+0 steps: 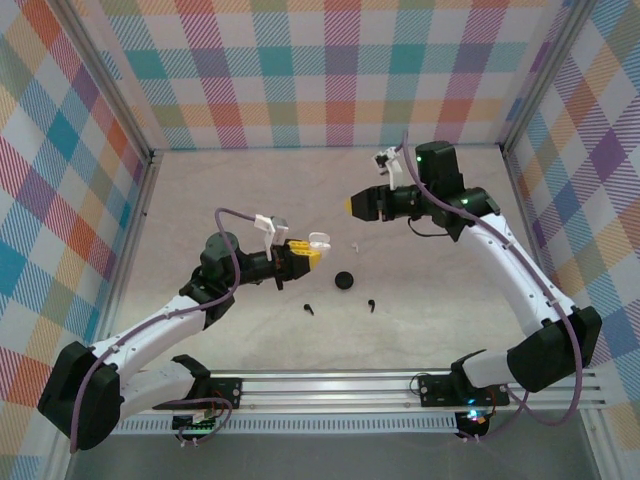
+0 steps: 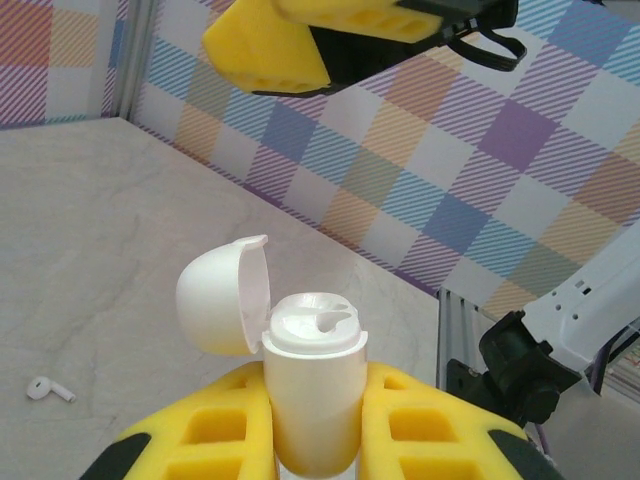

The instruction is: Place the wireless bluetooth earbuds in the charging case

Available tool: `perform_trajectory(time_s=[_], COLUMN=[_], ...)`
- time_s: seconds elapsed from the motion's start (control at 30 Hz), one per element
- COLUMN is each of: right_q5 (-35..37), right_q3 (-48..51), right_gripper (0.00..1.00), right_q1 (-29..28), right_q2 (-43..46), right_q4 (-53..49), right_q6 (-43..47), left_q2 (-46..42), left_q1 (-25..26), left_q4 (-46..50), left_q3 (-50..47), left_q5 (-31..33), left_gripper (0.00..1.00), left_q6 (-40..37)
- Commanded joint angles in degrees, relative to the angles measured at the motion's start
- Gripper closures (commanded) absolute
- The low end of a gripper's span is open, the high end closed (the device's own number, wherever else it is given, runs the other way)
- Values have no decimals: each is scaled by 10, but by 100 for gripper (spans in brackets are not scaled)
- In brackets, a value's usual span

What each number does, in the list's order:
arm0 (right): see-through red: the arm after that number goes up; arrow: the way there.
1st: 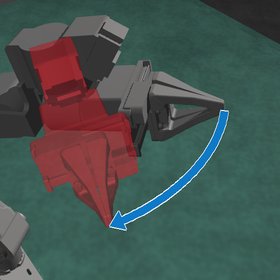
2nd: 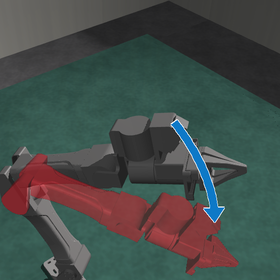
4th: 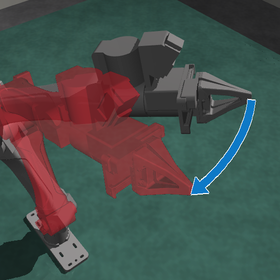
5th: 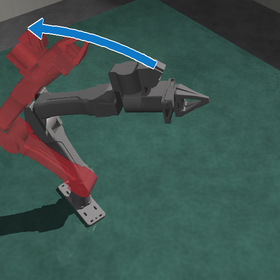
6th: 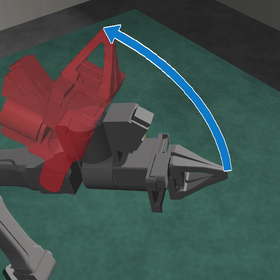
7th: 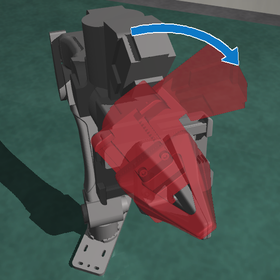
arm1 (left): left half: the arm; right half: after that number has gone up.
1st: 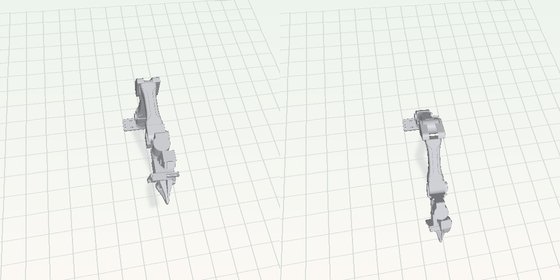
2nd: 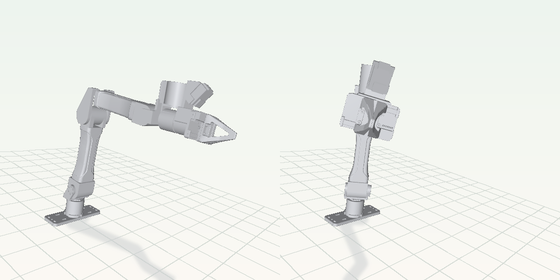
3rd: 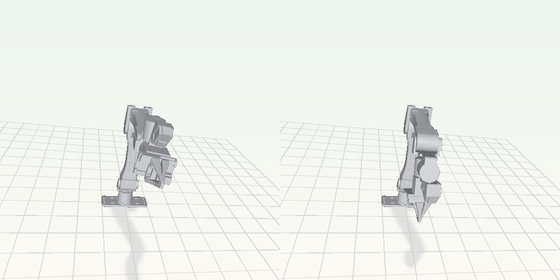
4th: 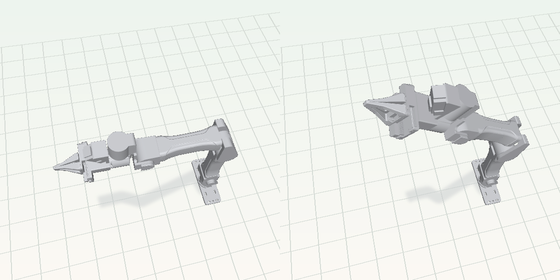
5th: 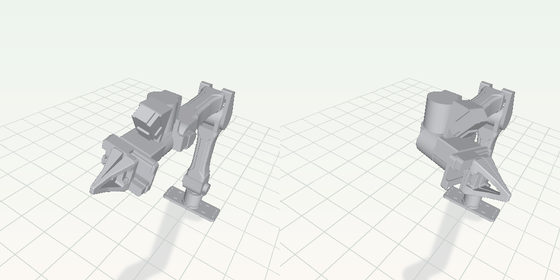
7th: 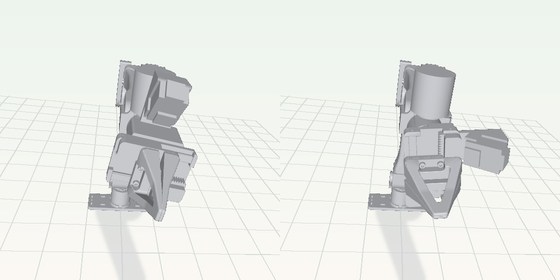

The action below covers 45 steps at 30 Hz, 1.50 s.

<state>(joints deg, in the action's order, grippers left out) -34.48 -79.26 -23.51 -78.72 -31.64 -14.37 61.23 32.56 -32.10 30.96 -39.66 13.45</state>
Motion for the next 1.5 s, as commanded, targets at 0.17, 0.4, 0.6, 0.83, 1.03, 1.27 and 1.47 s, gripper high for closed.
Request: perform_trajectory(time_s=[0.17,0.4,0.6,0.83,1.03,1.27,1.47], right_q5=[39,38,31,-76,-35,31,51], right_q3=[7,23,16,53,100,73,69], right_gripper=[54,58,59,59,59,63,65], right_q1=[6,6,6,6,6,5,6], right_q2=[-54,-84,-89,-33,18,-27,-64], right_q4=[-21,0,-7,24,36,1,11], right_q6=[17,29,44,66,57,48,12], left_q2=[-43,-55,-56,-52,-13,1,-13], left_q1=[3,6,12,19,19,19,19], left_q4=[-45,-63,-68,-32,-27,-17,7], left_q3=[-33,-32,-17,-2,26,29,24], left_q5=[5,-39,-42,-8,-14,-4,16], left_gripper=[100,100,100,100,100,100,100], left_q6=[-74,-132,-156,-226,-232,-236,-237])
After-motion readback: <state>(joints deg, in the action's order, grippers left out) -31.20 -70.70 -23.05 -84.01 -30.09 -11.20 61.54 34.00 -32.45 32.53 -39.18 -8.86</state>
